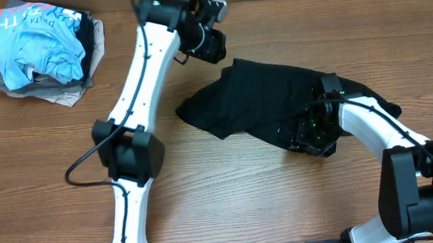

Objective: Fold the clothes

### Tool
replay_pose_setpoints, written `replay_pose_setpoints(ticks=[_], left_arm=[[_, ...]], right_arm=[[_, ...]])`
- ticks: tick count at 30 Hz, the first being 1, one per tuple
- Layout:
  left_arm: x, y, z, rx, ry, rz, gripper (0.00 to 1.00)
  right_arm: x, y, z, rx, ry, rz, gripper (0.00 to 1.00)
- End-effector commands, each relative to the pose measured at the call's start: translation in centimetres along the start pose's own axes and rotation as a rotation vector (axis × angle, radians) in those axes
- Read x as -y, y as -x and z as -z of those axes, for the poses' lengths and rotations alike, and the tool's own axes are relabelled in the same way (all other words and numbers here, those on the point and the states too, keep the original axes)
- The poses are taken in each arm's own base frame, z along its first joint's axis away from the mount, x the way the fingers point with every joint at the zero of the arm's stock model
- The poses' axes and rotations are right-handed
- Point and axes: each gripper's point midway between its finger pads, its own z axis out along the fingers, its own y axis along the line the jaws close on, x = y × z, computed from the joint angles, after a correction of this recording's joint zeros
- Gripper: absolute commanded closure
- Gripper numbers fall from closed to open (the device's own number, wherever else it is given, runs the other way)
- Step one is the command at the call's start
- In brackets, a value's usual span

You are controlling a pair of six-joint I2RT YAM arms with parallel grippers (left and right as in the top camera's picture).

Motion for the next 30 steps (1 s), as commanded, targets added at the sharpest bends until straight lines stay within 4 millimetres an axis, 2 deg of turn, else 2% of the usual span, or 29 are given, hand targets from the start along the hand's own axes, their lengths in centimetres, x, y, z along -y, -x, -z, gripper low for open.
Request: replay_pose_setpoints(ticks=[1, 6, 11, 15, 18, 23, 27, 30], left_arm=[[0.3, -0.2, -2.6, -0.025, -0.012, -0.042, 0.46], [1.6, 0.4, -5.9, -0.010, -0.074, -0.100, 0.40], [2.2, 0.9, -10.4, 0.006, -0.087, -0.155, 0.33], [2.1, 0.7, -12.9, 0.003, -0.091, -0.166, 0.34], [1.7, 0.6, -13.9, 0.001, -0.091, -0.166, 0.39], [1.5, 1.0, -14.1, 0.019, -0.082, -0.172, 0.54], [1.1, 1.6, -14.3, 0.039, -0.056, -0.173, 0.57], [0.5, 1.8, -14.3, 0.046, -0.022, -0.175, 0.71]], right_arm=[[-0.1, 0.7, 0.2, 0.044, -0.003, 0.000, 0.52], [-0.3, 1.0, 0.2, 0.057, 0.003, 0.004, 0.52], [-0.3, 1.1, 0.2, 0.063, 0.005, 0.006, 0.52], [-0.4, 1.2, 0.2, 0.065, 0.006, 0.007, 0.52], [-0.4, 1.3, 0.2, 0.068, 0.007, 0.008, 0.52], [-0.5, 1.5, 0.2, 0.076, 0.011, 0.009, 0.52], [-0.5, 1.5, 0.2, 0.078, 0.012, 0.010, 0.53], [-0.6, 1.7, 0.2, 0.085, 0.015, 0.012, 0.53]])
